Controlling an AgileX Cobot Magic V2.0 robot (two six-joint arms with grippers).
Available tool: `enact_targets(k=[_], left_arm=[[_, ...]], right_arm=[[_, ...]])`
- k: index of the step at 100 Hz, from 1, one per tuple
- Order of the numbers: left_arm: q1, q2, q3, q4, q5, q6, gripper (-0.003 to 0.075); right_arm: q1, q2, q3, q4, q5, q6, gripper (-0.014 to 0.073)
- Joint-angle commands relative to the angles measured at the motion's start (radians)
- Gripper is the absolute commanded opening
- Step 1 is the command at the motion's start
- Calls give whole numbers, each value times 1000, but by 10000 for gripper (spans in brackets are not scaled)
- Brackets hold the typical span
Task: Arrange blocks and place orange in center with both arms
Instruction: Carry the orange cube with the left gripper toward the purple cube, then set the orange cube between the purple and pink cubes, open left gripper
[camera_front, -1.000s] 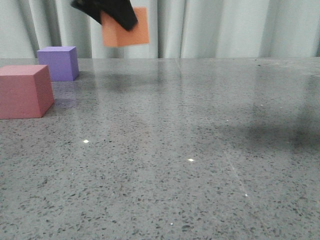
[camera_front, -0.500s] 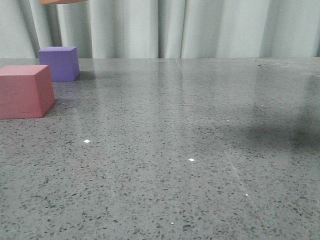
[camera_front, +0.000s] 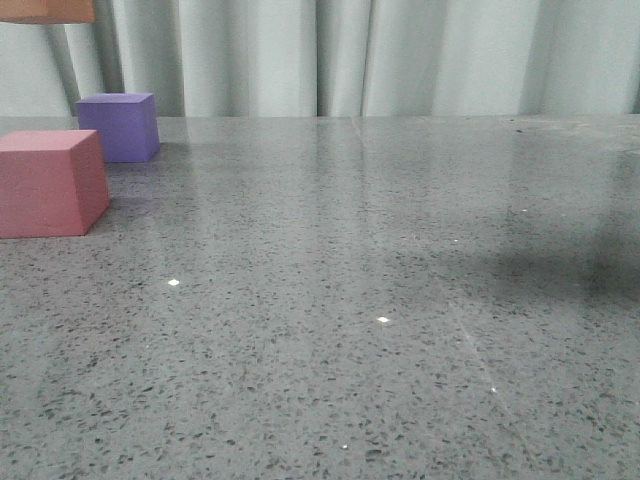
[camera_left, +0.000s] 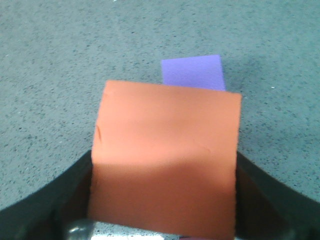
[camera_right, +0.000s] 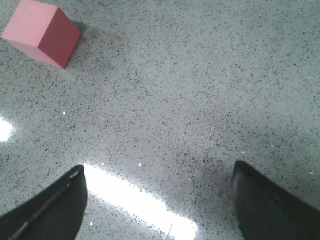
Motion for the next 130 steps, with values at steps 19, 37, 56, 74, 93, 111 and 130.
enact_targets(k=[19,37,56,74,93,111,130], left_arm=[[-3,-54,100,21,-87,-77,261],[-3,-54,221,19,-215,-147,260],[-3,-54,306,-8,-299,-155,261],[-3,-50,350,-13,-380,-183,260],[-7,-13,349,-52,-410,-183,260],[-29,18,349,-38,-424,-198,260],[-31,29,349,-28,-438,-201,260]], right_arm=[[-1,-29,-22,2,-46,-7,592],[-1,-29,-22,2,-46,-7,592],[-1,-29,-22,2,-46,-7,592],[-1,-29,-22,2,-46,-7,592],[-1,-29,-22,2,-46,-7,592],[-1,-29,-22,2,-46,-7,592],[-1,-29,-22,2,-46,-7,592]])
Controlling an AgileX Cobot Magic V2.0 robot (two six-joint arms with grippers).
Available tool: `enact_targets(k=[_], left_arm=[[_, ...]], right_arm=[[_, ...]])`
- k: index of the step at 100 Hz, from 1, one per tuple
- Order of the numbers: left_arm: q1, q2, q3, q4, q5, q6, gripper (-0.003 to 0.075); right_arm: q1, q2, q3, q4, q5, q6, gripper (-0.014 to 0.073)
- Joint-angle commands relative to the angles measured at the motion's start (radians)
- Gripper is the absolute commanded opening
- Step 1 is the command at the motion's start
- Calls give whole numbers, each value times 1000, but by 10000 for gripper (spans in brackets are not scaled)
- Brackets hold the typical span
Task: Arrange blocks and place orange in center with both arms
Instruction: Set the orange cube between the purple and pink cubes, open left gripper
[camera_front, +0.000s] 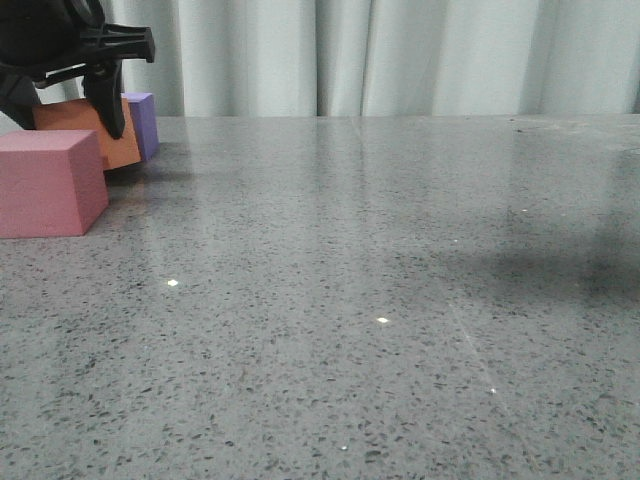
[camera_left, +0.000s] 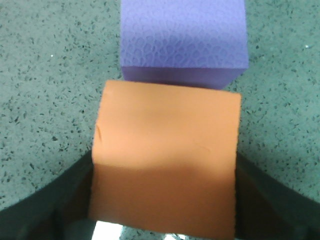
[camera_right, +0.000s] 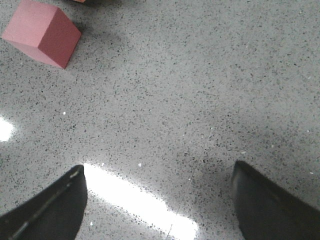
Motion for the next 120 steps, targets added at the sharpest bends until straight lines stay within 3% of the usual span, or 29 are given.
enact_targets(k=[1,34,41,56,63,120], left_arm=[[-12,-37,-24,7,-55,-15,260],[-12,-37,-24,-2,-55,-15,290],[-12,-37,-24,-2,-55,-15,349],[-12,-37,-24,-5,-53,-15,562],[-12,-37,-24,-8,-53,-15,613],[-22,-167,-27,10,-62,-10,608]], right_arm=[[-1,-29,-22,-2,-46,-7,592],[-1,-29,-22,-2,-46,-7,592],[-1,-29,-22,-2,-46,-7,592],[-1,-29,-22,-2,-45,-7,592],[-1,-29,-22,-2,-45,-7,592],[-1,-30,-22,-3,-59,-7,592]])
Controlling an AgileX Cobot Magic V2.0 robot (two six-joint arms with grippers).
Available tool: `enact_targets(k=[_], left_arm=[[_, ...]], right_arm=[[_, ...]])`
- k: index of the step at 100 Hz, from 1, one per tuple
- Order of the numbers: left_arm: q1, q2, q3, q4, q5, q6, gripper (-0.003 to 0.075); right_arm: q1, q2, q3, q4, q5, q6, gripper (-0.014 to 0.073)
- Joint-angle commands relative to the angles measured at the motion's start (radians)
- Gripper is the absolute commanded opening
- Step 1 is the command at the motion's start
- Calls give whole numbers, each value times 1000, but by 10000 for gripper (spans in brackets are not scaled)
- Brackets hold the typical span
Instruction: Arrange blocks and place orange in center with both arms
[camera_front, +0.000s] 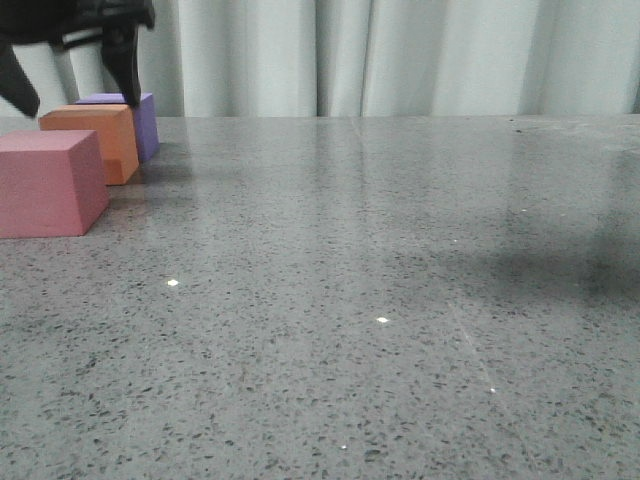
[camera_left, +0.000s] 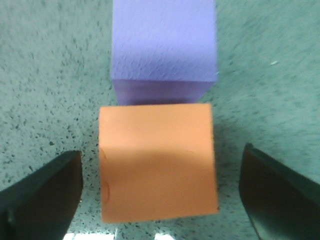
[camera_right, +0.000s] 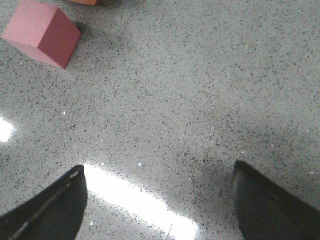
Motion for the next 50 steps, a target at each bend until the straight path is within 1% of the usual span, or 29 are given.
enact_targets(k=[1,16,24,50], left_arm=[[-10,-97,-27,16,-50,-5,608],[-13,-190,-23,19,-48,58,608],[-13,-251,-2,23,-49,77,608],[-13,-461,173,31,-111,109,608]], right_arm=[[-1,-30,-22,-4,-62,-7,592],[-1,-59,11,-47,-116,-7,592],[-1,-91,49,-47,-166,-7,592],[-1,-214,197,-64,-304,-7,592]])
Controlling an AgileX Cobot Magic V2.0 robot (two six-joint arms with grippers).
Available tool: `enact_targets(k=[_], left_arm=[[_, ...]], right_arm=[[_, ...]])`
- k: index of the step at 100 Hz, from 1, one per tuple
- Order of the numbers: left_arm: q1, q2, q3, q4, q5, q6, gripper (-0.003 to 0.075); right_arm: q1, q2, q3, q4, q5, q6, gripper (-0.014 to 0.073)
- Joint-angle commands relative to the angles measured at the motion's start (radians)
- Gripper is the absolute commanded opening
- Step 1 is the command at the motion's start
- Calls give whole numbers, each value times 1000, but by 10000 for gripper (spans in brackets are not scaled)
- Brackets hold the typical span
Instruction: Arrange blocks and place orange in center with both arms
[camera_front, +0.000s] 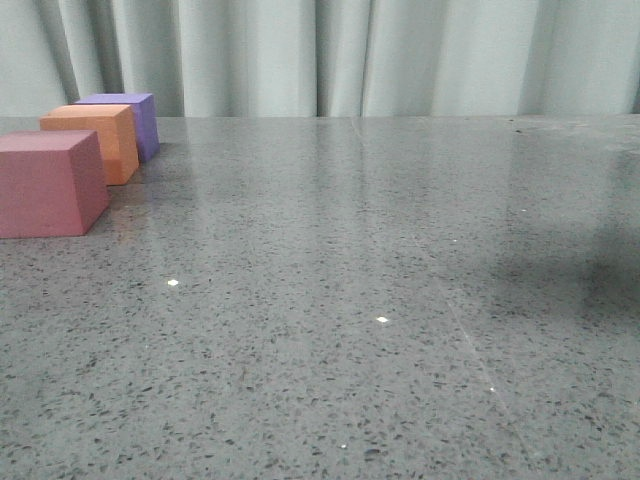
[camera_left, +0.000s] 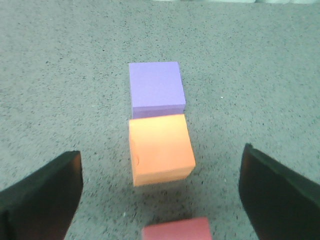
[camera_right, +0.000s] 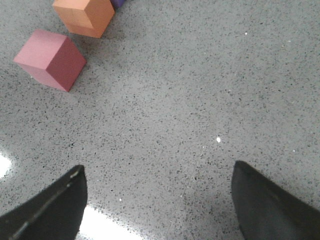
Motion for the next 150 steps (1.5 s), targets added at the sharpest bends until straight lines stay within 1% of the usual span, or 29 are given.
enact_targets(k=[1,18,26,33,39,52,58,62,66,71,93,110,119,129,150], left_arm=[[-10,-101,31,12,-95,10,608],[-10,-251,178,12,-186,10,604],[-10,-326,245,12,-206,10,561],[-10,-388,299,12,-229,10,490],[-10,-439,340,12,-255,10,416],[-10,-552,428,12,-300,22,221],[-10,-598,454,3,-300,22,130],[-10,-630,473,-4,-300,22,83],[-10,-662,491,-7,-300,22,32],[-10,-697,511,-7,-300,22,-21],[-10,-818,606,-7,-302,25,-19],[-10,-902,691,-7,-357,25,-19],[-10,-938,726,-7,-361,25,-19],[-10,-971,749,0,-376,25,-19],[-10,-972,755,0,-376,25,-19]], right_arm=[[-1,-59,18,-19,-109,-7,592],[-1,-127,102,-43,-180,-7,584],[-1,-157,137,-55,-206,-7,524],[-1,-178,162,-70,-216,-7,422],[-1,-192,182,-73,-224,-7,299],[-1,-227,229,-73,-261,-7,27],[-1,-243,249,-73,-277,-7,-69],[-1,-256,263,-73,-287,-7,-130],[-1,-271,274,-73,-299,-7,-116],[-1,-289,295,-73,-314,-7,-121],[-1,-370,385,-96,-377,-7,-121],[-1,-441,471,-118,-421,-7,-121],[-1,-478,515,-118,-450,-7,-121],[-1,-512,544,-118,-476,-7,-121],[-1,-521,549,-118,-464,-7,-121]])
